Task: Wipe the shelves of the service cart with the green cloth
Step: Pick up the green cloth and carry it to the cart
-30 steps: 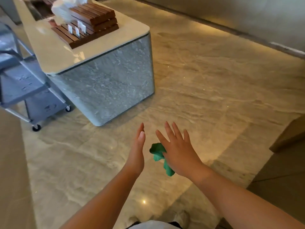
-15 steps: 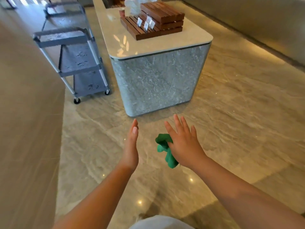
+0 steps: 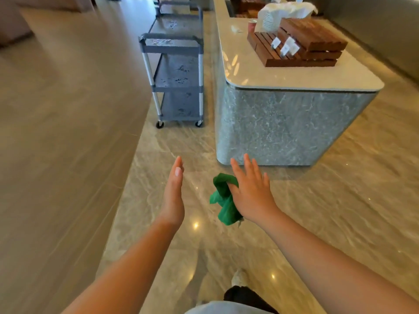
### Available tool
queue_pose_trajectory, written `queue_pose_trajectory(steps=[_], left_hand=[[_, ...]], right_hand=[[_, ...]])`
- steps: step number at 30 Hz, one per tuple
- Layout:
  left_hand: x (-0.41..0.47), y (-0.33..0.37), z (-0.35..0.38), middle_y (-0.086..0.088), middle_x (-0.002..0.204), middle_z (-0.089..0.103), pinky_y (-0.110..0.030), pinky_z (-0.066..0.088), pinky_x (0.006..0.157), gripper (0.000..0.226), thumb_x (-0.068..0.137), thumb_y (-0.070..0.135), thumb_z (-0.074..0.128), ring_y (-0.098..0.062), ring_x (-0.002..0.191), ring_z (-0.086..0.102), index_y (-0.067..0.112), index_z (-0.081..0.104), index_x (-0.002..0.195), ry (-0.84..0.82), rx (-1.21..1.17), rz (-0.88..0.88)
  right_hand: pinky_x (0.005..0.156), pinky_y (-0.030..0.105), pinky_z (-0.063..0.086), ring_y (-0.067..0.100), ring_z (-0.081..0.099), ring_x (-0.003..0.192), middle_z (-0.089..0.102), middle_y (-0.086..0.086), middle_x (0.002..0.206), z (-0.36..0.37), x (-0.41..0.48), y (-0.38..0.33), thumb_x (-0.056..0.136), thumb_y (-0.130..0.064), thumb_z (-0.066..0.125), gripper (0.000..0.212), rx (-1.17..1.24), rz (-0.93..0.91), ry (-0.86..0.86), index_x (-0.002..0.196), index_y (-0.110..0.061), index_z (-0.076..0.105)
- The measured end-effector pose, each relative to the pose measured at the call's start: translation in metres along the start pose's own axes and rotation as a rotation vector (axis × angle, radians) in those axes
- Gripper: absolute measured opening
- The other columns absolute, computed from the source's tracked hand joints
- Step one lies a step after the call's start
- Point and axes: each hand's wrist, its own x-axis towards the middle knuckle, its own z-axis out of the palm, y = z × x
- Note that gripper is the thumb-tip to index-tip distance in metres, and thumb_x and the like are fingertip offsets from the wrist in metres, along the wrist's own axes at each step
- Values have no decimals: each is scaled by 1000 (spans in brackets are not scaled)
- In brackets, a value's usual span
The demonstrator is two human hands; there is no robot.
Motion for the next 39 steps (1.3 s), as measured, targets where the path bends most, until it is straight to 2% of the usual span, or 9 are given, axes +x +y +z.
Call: queue_pose_trajectory(steps=[3,7,13,18,21,25,28,34,39], left_hand=[[14,3,-12,10,163,25,-41,12,125,101,74,84,34,-3,147,24,28,22,158,47,7,4],[44,6,-19,14,162,25,-42,13,125,108,68,95,37,-2,147,24,33,24,156,104,40,8],[109,19,-18,16,163,23,-46,10,125,100,69,93,35,-2,148,21,41,25,153,181,41,-6],[161,32,-8,17,162,24,-44,11,125,89,75,85,32,-1,147,22,42,25,153,228,57,-20],[188,39,-8,17,162,24,-40,12,124,93,73,86,34,0,147,22,41,25,153,263,69,-11],[219,49,-19,17,162,23,-35,14,123,93,75,83,32,-1,148,22,37,23,155,309,54,-6],[242,53,-34,15,163,22,-32,15,120,94,74,83,30,-3,148,21,36,21,155,335,63,-5],[301,45,-84,16,162,22,-30,16,119,86,76,82,29,-2,148,21,42,21,151,353,61,-16],[355,47,-141,16,163,21,-31,15,119,95,73,89,31,-2,148,20,39,20,154,329,36,-21]], right_hand=[[122,53,0,24,-15,153,-16,3,167,1,30,-14,106,-41,31,62,6,-49,-17,159,-33,-1],[122,54,0,24,-13,154,-14,4,167,1,76,-23,106,-44,29,62,6,-126,-29,159,-33,1],[121,52,-4,22,-13,153,-14,1,167,-14,148,-31,106,-43,27,59,69,-230,-82,159,-34,2],[120,55,-1,23,-12,154,-11,3,168,-32,211,-40,106,-41,27,58,126,-292,-80,159,-31,5],[121,54,2,23,-9,154,-8,2,168,-40,246,-47,106,-40,28,57,198,-312,-81,159,-31,9],[120,43,16,20,5,154,-2,-5,168,-47,283,-63,107,-36,35,54,506,-256,-172,159,-34,18],[120,40,17,16,16,152,14,-8,167,-44,312,-80,107,-33,38,52,704,-191,-222,157,-36,24],[121,41,21,16,22,151,23,-8,164,-27,371,-127,107,-35,38,51,694,-190,-253,156,-37,26],[120,41,24,16,27,148,29,-8,162,-19,422,-180,107,-35,38,50,689,-153,-285,156,-38,27]])
